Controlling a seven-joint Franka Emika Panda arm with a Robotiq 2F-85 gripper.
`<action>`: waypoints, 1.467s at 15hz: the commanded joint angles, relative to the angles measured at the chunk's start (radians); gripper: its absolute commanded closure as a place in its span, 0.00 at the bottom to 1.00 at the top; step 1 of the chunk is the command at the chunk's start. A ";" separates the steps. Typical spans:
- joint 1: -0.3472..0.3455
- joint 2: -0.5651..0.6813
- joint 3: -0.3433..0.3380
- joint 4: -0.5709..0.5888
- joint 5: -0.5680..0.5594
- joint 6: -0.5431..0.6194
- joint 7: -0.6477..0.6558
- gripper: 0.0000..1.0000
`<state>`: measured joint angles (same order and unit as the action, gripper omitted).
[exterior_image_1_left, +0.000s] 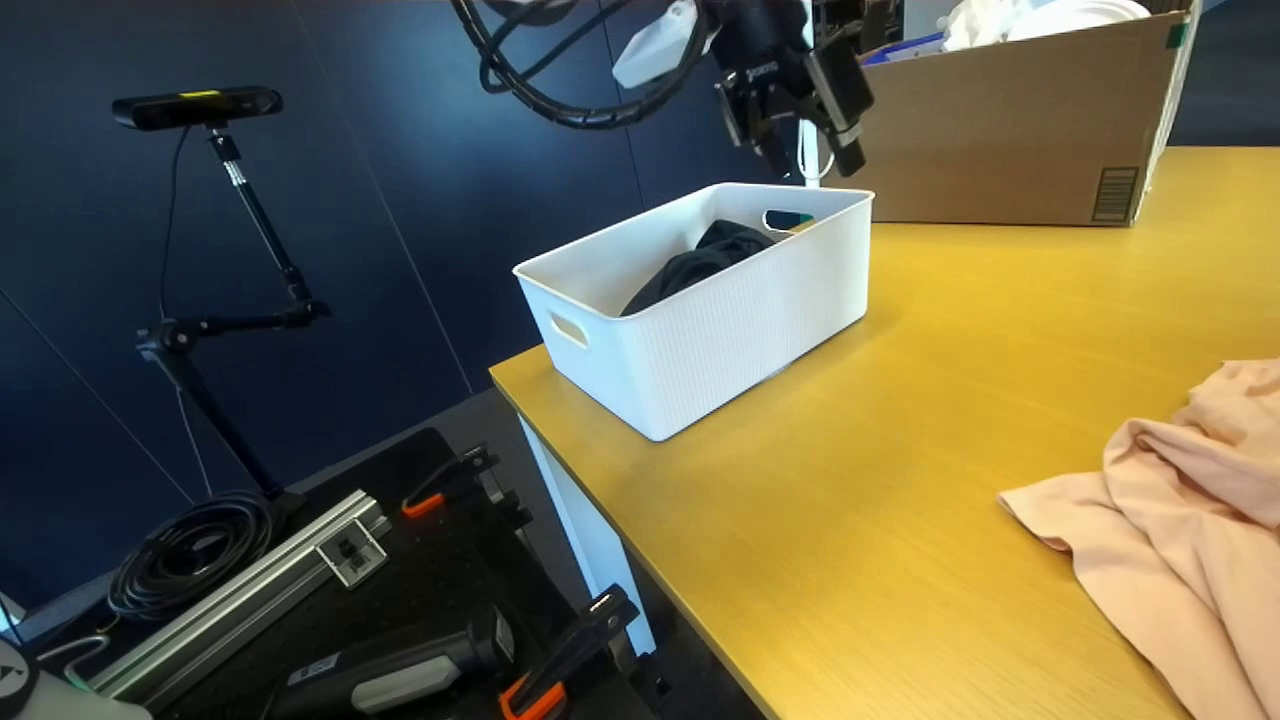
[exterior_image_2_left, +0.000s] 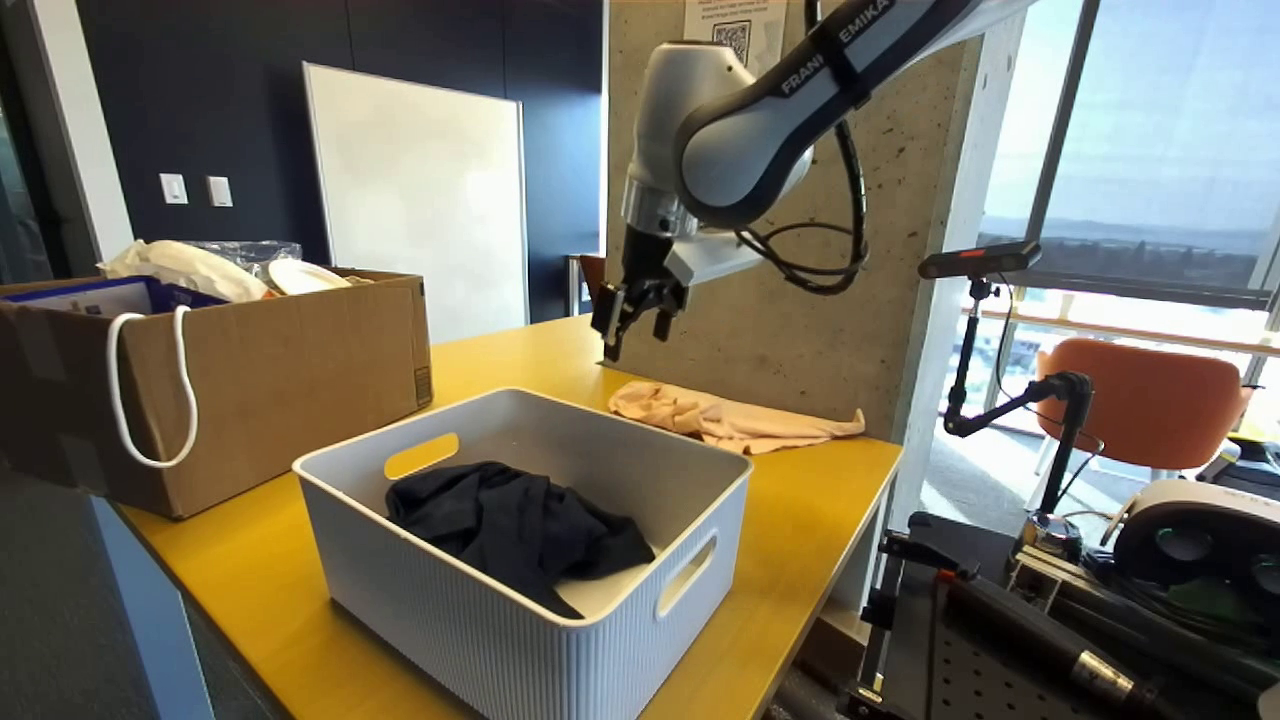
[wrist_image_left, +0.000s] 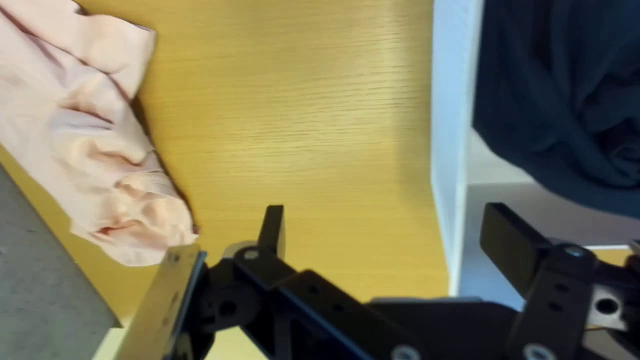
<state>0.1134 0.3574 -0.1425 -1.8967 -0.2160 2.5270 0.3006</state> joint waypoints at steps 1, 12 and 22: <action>-0.062 -0.134 -0.057 -0.121 -0.001 -0.015 0.082 0.00; -0.242 0.113 -0.131 -0.048 0.239 0.146 0.280 0.00; -0.203 0.456 -0.167 0.218 0.269 0.151 0.454 0.00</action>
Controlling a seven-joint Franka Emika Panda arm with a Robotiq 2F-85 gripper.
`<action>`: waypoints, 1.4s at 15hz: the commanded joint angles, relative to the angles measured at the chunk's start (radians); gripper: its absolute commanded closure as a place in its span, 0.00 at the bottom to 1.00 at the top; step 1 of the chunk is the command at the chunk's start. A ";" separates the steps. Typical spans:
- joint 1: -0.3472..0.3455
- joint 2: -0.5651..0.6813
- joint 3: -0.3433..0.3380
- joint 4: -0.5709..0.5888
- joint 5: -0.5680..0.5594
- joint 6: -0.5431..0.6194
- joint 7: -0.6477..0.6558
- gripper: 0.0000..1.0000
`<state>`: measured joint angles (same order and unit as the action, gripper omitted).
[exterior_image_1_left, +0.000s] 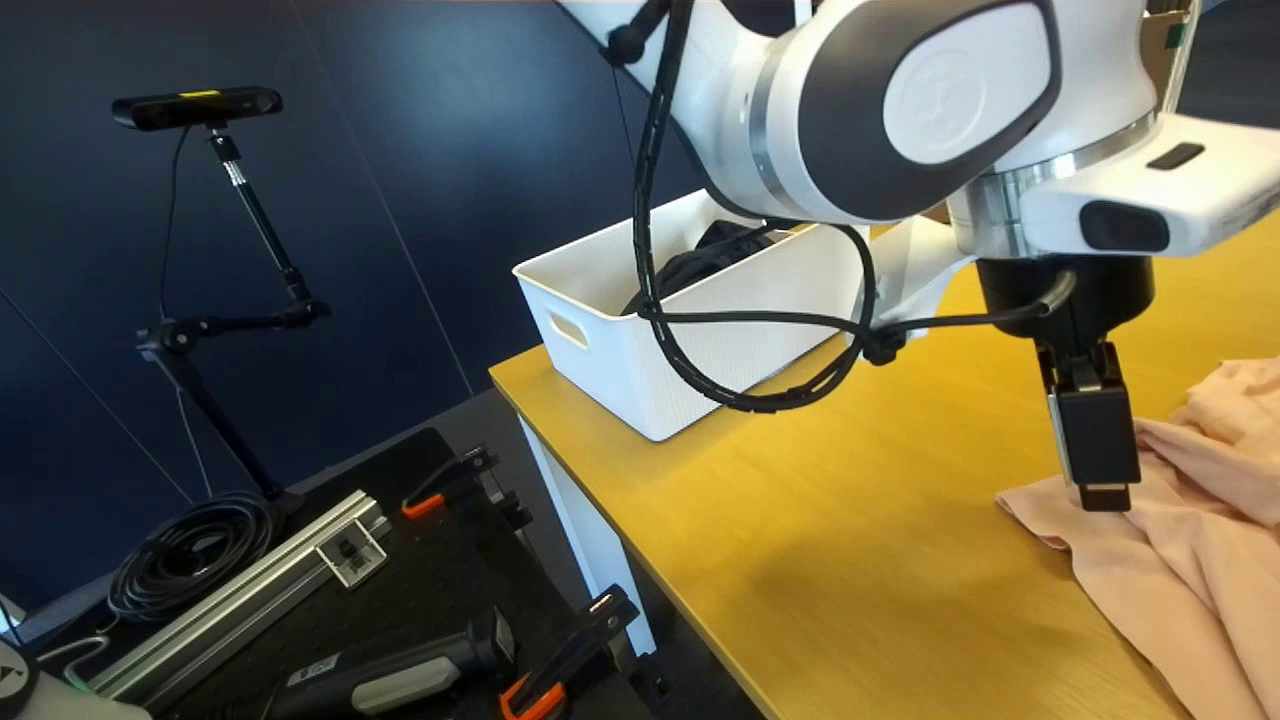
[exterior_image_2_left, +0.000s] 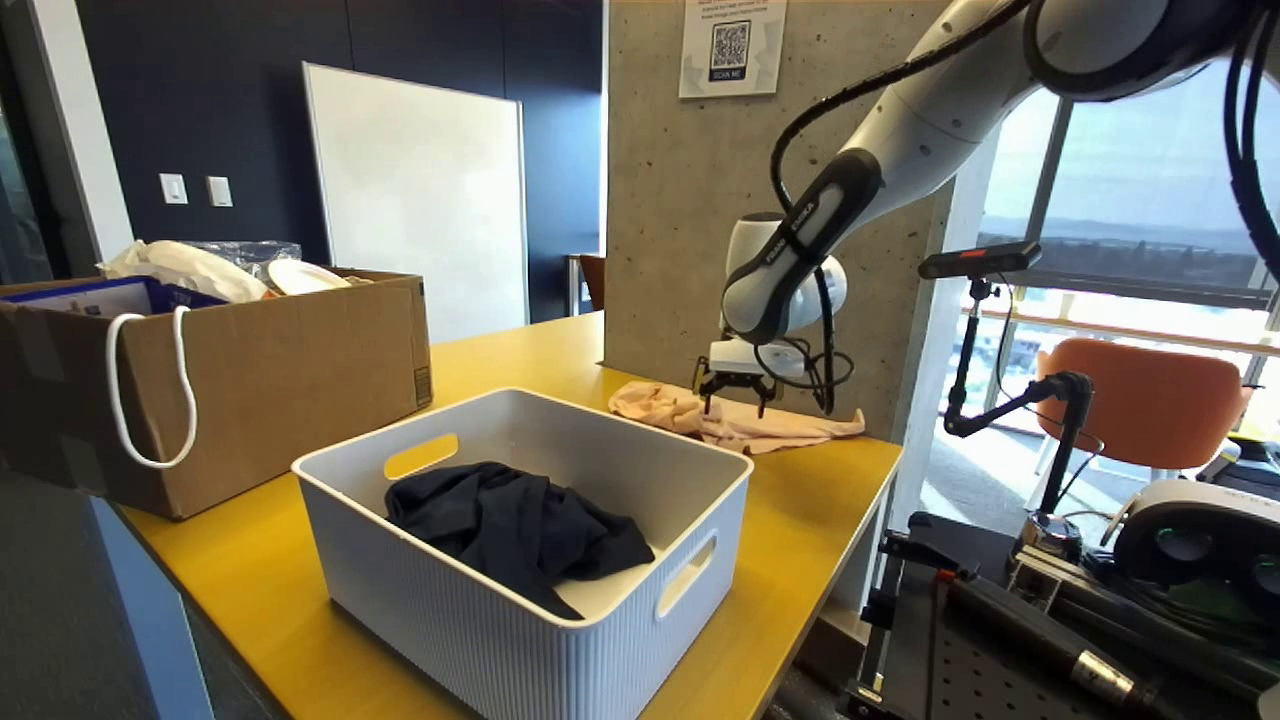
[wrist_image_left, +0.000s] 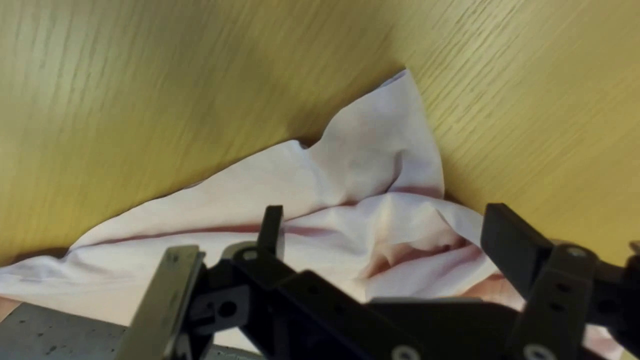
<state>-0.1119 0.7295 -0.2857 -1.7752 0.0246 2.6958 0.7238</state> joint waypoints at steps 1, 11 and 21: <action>0.024 0.102 -0.025 0.115 0.029 -0.021 0.037 0.00; 0.038 0.214 -0.022 0.221 0.030 -0.032 0.067 0.00; 0.048 0.240 -0.022 0.249 0.028 -0.036 0.071 0.67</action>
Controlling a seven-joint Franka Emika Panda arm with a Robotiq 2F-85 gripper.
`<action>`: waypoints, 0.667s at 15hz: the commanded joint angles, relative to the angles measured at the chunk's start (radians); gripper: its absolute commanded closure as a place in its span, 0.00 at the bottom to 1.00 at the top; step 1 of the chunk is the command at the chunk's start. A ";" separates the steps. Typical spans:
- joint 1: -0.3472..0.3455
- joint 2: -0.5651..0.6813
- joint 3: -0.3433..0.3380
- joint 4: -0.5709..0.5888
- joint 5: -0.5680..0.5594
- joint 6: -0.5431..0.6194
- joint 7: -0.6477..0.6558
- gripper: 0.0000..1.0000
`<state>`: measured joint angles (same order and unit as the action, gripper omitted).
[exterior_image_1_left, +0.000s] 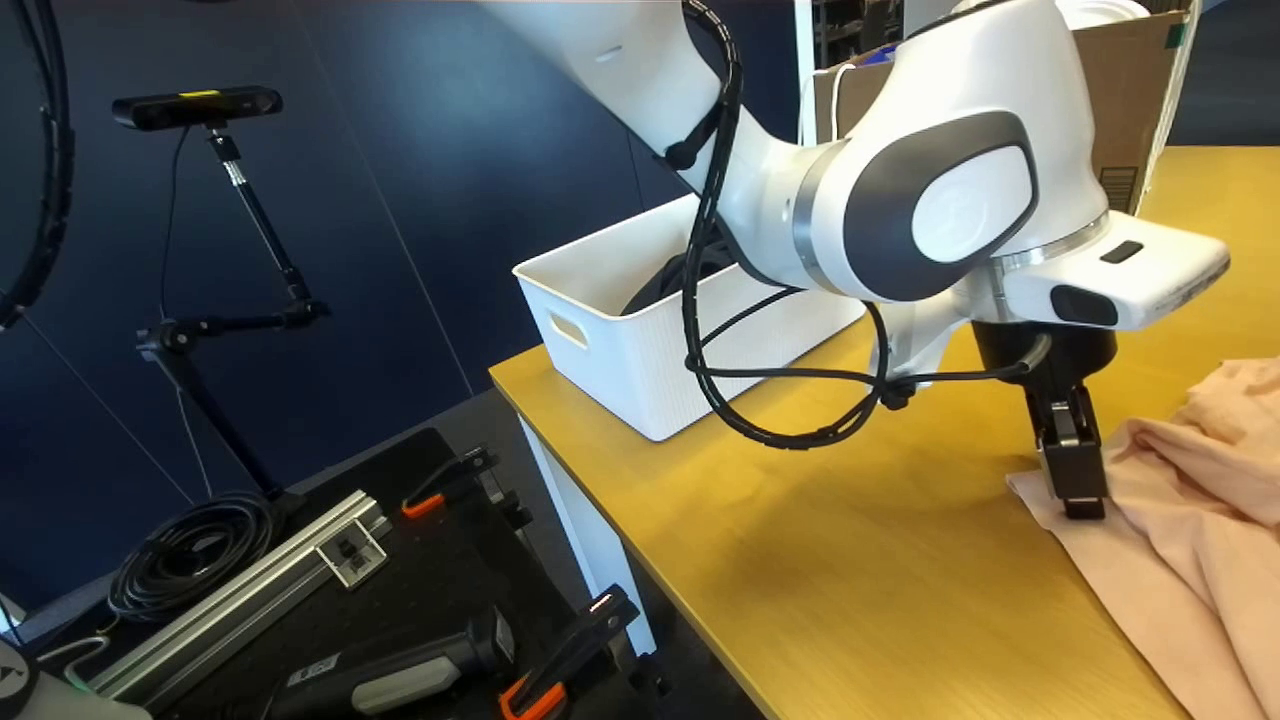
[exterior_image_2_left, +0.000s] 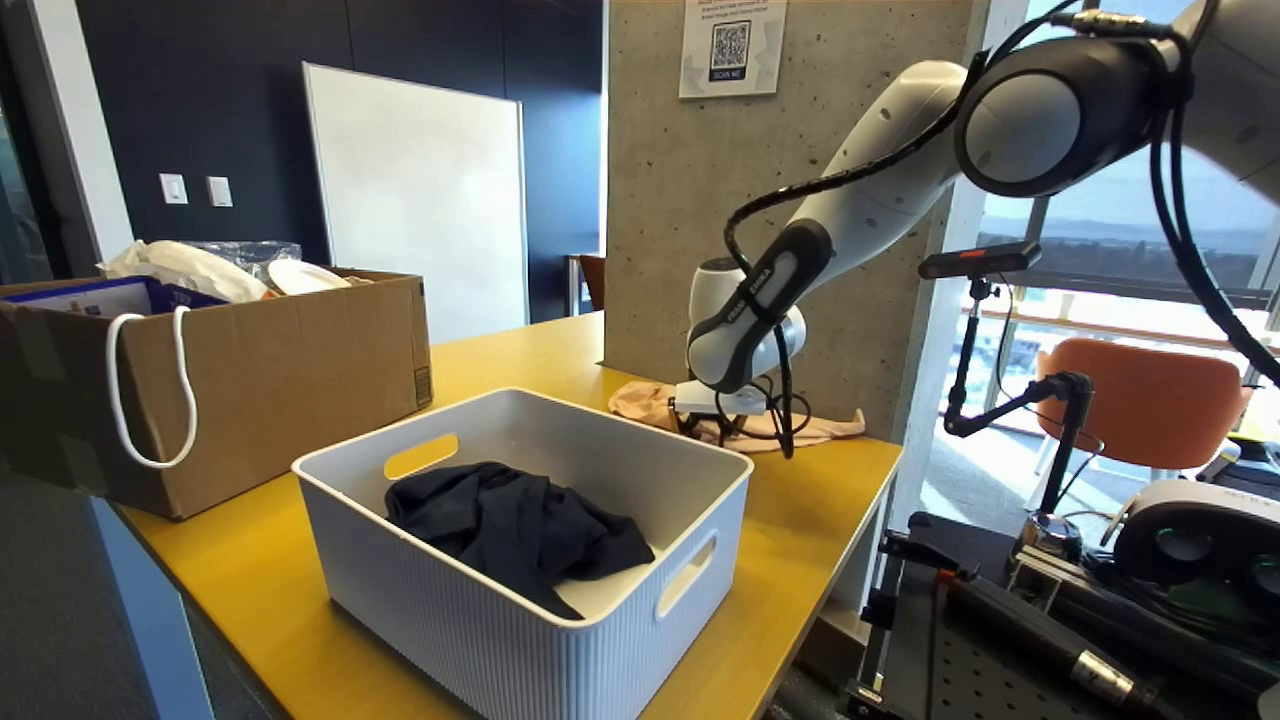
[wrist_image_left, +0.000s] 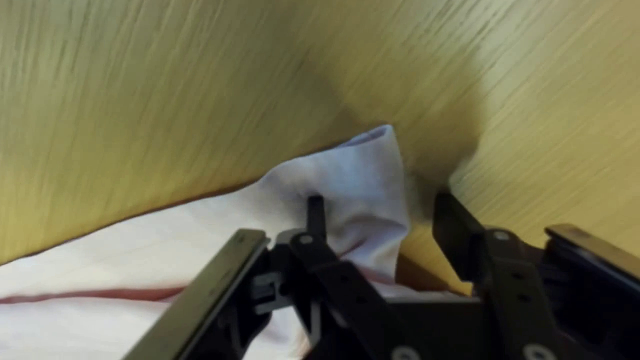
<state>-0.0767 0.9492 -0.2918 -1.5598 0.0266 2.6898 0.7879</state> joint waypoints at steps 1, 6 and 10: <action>0.016 0.015 -0.017 0.028 0.026 -0.030 0.008 0.73; 0.067 -0.066 -0.018 -0.071 0.009 -0.006 -0.003 1.00; 0.147 -0.183 -0.008 -0.218 -0.012 0.007 -0.026 0.99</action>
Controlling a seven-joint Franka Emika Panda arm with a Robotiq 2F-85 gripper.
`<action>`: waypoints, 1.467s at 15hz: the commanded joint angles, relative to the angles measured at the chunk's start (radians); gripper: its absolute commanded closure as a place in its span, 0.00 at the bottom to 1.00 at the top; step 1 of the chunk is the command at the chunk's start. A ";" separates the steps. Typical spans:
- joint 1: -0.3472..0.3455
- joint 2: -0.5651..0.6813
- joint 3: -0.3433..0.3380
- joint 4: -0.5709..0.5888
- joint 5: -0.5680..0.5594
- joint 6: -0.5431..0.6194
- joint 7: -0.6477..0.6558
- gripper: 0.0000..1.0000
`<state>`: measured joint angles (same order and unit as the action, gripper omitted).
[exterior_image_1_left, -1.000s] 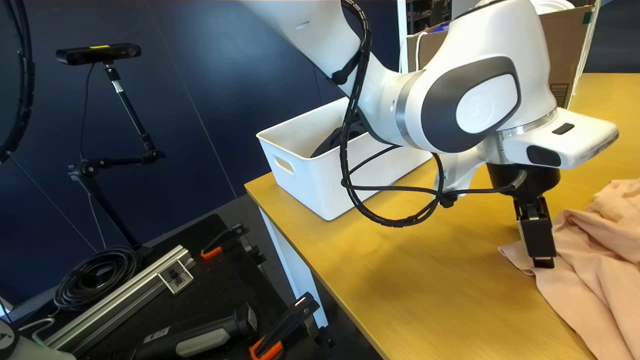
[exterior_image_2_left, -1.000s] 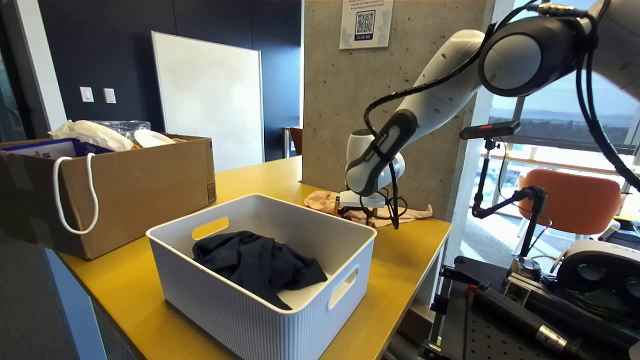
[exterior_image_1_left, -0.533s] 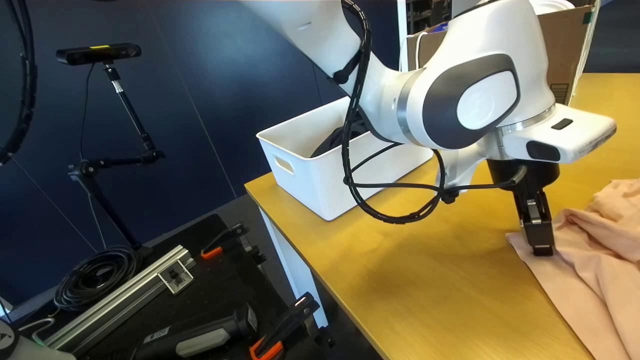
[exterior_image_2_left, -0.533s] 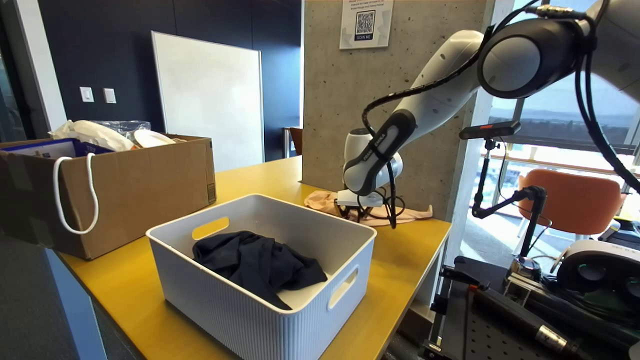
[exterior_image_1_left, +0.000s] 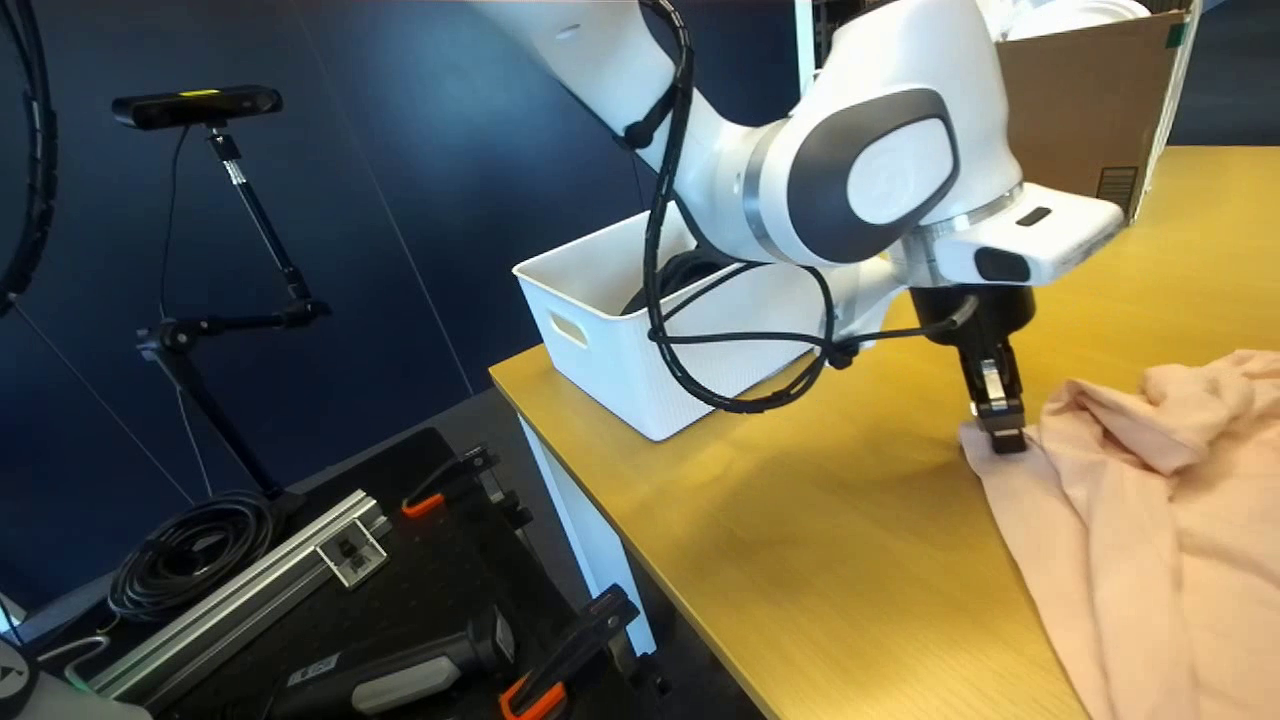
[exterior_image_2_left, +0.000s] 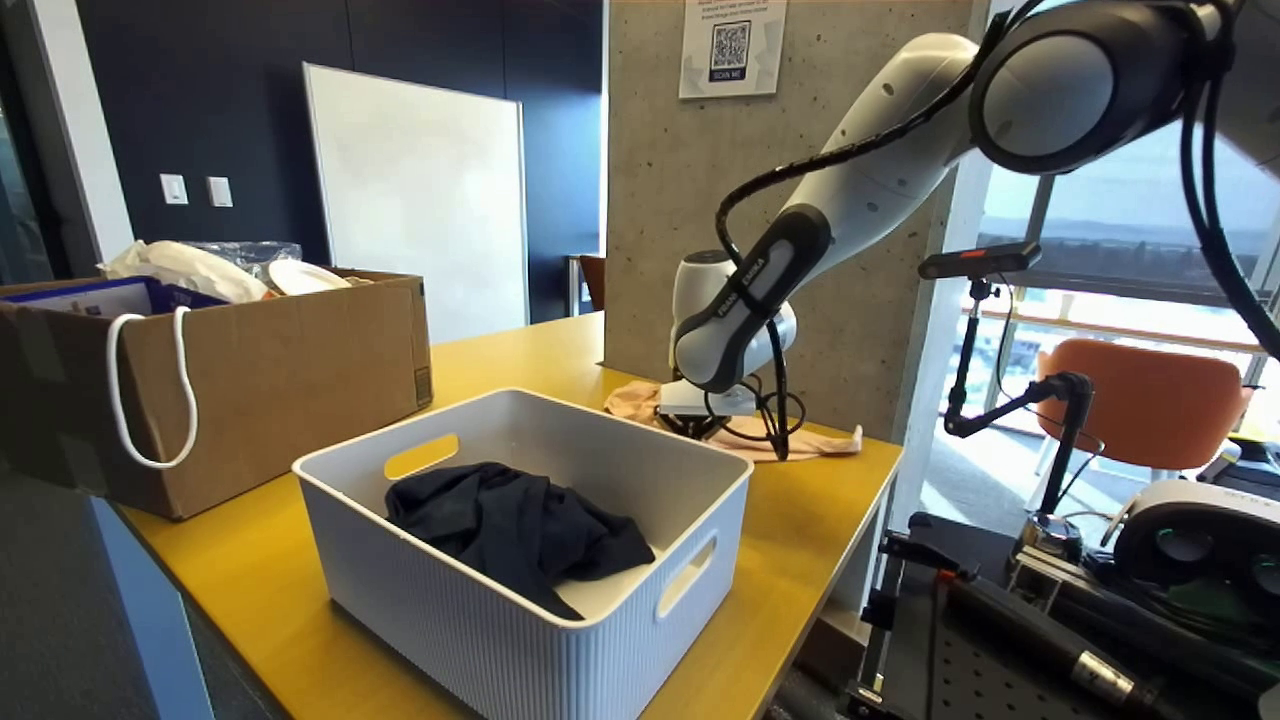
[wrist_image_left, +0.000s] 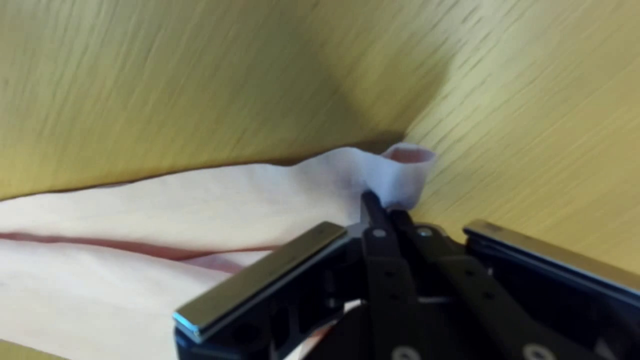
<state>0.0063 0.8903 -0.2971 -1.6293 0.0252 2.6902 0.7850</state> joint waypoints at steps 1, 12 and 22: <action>0.089 -0.156 -0.004 -0.186 -0.018 0.007 -0.024 0.99; 0.203 -0.379 0.062 -0.414 -0.120 -0.175 -0.105 0.99; 0.172 -0.453 0.050 -0.488 -0.184 -0.212 -0.073 0.37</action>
<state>0.2047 0.4829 -0.2478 -2.0897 -0.1381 2.4779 0.6901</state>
